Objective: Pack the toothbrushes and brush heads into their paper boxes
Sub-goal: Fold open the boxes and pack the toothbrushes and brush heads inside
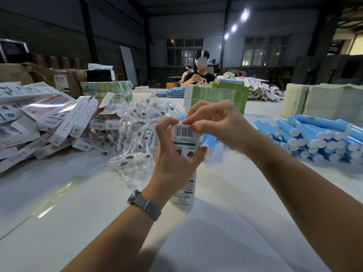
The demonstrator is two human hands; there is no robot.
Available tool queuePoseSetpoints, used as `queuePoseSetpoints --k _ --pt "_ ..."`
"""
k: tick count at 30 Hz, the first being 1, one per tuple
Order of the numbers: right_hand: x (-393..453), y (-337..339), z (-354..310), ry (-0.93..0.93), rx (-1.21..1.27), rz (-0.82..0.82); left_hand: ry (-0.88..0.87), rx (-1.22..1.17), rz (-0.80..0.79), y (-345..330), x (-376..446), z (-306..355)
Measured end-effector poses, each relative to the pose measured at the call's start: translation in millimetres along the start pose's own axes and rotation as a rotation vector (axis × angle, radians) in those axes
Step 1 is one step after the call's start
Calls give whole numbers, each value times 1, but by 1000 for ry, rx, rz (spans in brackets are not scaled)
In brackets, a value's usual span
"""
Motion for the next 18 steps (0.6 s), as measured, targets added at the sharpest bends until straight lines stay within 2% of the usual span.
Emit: queuePoseSetpoints --k 5,8,12,14,18 --pt "1 5 3 -22 -42 -75 8 10 -14 -2 1 -3" --pt "2 0 8 -9 -100 38 47 -3 -11 1 4 -6" --pt "3 0 16 12 -344 229 169 -238 -82 1 2 -10" --pt "3 4 19 -38 -373 268 202 -303 -119 -2 2 -9" --pt "-3 9 21 -165 -237 80 165 -223 -101 -4 1 0"
Point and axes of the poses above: each hand's wrist, its own x-axis towards the middle knuckle, its own y-axis out of the back of the hand, z = x × y, the point moved 4 cm from there along x, towards the middle knuckle, and after that the axes turned 10 degrees about z, right-handed, at the moved point
